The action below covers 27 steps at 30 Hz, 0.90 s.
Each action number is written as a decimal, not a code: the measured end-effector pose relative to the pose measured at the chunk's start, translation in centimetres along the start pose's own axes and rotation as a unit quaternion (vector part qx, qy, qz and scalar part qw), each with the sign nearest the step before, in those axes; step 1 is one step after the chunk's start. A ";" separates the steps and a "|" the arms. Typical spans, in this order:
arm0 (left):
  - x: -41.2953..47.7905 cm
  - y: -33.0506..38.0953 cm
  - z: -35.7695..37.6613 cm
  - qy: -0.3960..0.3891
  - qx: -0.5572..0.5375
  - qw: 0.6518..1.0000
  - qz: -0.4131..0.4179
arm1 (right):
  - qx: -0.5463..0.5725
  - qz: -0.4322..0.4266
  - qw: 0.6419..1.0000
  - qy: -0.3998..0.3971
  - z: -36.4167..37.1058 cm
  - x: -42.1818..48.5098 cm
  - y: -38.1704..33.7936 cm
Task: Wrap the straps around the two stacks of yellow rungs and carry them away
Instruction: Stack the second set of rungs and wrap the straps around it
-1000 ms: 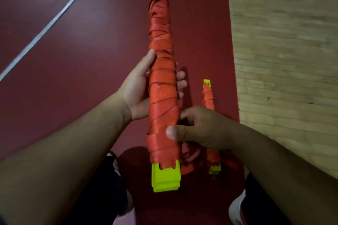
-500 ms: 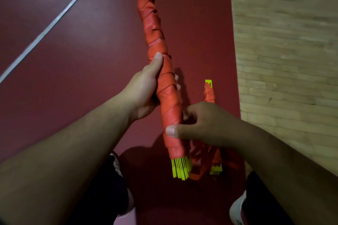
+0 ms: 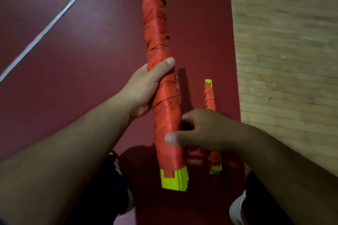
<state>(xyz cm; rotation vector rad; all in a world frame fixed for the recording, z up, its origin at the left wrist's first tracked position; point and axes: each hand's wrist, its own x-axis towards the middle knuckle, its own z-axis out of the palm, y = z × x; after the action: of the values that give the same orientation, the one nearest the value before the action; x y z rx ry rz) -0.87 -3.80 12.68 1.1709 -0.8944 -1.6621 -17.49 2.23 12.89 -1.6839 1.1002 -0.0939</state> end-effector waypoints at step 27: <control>0.8 0.2 -1.6 -0.090 -0.222 0.969 -0.059 | 0.119 -0.050 0.991 0.019 -0.5 0.4 0.4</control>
<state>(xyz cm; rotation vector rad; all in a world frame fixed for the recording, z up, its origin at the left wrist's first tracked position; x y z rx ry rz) 0.61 -4.70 12.13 0.7860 -0.5226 -1.9624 -17.79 1.63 12.58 -1.5253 0.9911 -0.3104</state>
